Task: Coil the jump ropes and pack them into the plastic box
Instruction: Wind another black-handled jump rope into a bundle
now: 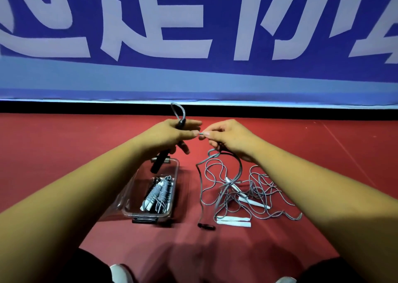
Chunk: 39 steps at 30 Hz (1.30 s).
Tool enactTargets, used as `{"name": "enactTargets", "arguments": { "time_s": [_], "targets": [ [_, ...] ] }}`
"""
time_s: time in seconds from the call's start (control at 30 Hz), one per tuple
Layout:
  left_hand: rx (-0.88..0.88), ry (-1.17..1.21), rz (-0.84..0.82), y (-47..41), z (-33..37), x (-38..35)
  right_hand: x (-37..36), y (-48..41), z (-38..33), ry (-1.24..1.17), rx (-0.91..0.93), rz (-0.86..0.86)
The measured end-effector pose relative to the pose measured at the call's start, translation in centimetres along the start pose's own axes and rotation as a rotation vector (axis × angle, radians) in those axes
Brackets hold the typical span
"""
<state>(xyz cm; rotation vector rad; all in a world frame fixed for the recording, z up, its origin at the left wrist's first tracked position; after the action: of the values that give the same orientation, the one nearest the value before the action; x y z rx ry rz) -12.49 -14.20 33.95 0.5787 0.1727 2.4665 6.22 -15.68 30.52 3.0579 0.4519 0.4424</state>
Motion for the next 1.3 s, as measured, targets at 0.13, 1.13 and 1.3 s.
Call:
{"name": "enactTargets", "arguments": {
  "time_s": [0.13,1.13,1.3],
  "targets": [
    [-0.004,-0.199,-0.008,-0.4,-0.1,0.3,0.8,0.1,-0.5,0.05,0.057,-0.006],
    [-0.117,-0.154,-0.018,0.3,0.0,0.9,0.7,0.5,-2.2,0.053,0.04,-0.122],
    [-0.105,0.363,0.398,-0.2,0.5,4.2,2.5,1.9,5.4,0.297,-0.292,-0.274]
  ]
}}
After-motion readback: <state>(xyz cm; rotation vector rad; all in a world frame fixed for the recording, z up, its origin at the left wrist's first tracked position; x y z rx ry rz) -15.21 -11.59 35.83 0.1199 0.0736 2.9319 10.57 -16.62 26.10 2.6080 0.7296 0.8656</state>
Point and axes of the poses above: each hand's wrist, its own y-axis away from the middle knuckle, its own x-axis out of the back of the hand, z = x × y, the point moved 1 cm from there along -y, towards the middle knuckle, and after that the axes turned 5 degrees about -z, right-handed, at the moved point
